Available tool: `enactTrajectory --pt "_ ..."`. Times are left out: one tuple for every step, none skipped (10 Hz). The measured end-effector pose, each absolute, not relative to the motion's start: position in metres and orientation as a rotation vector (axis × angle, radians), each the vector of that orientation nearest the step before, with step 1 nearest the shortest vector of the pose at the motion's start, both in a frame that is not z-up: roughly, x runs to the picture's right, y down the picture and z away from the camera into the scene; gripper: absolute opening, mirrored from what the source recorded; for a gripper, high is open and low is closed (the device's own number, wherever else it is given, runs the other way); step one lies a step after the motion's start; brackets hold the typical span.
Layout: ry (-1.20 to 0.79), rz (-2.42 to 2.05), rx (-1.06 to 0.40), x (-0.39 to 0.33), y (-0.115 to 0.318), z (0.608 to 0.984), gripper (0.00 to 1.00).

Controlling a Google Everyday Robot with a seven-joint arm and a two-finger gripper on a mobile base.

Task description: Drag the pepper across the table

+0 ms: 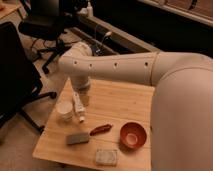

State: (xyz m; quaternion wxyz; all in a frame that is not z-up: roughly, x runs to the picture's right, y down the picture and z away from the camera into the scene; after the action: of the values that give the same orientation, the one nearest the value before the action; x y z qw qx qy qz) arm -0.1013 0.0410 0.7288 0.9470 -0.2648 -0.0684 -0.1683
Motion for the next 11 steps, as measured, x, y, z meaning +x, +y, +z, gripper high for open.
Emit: enactTrajectory --pt "-0.158 -0.422 -0.522 -0.095 0.047 0.736 0.65" --pt "-0.172 -0.492 -0.513 -0.085 0.055 0.744 0.65" --pt "-0.173 -0.522 -0.515 -0.075 0.063 0.749 0.65" --pt "-0.168 -0.536 -0.522 -0.063 0.071 0.753 0.65" --pt "-0.147 -0.526 -0.538 -0.044 0.083 0.757 0.65" --pt "-0.126 -0.498 -0.551 -0.031 0.09 0.759 0.65" --pt "-0.103 -0.459 -0.562 -0.021 0.096 0.757 0.65" --pt "-0.072 -0.389 -0.577 -0.01 0.105 0.752 0.65" --pt "-0.057 -0.349 -0.593 -0.005 0.114 0.748 0.65" --pt "-0.05 -0.33 -0.604 -0.003 0.121 0.745 0.65" --pt "-0.05 -0.313 -0.62 0.0 0.133 0.743 0.65"
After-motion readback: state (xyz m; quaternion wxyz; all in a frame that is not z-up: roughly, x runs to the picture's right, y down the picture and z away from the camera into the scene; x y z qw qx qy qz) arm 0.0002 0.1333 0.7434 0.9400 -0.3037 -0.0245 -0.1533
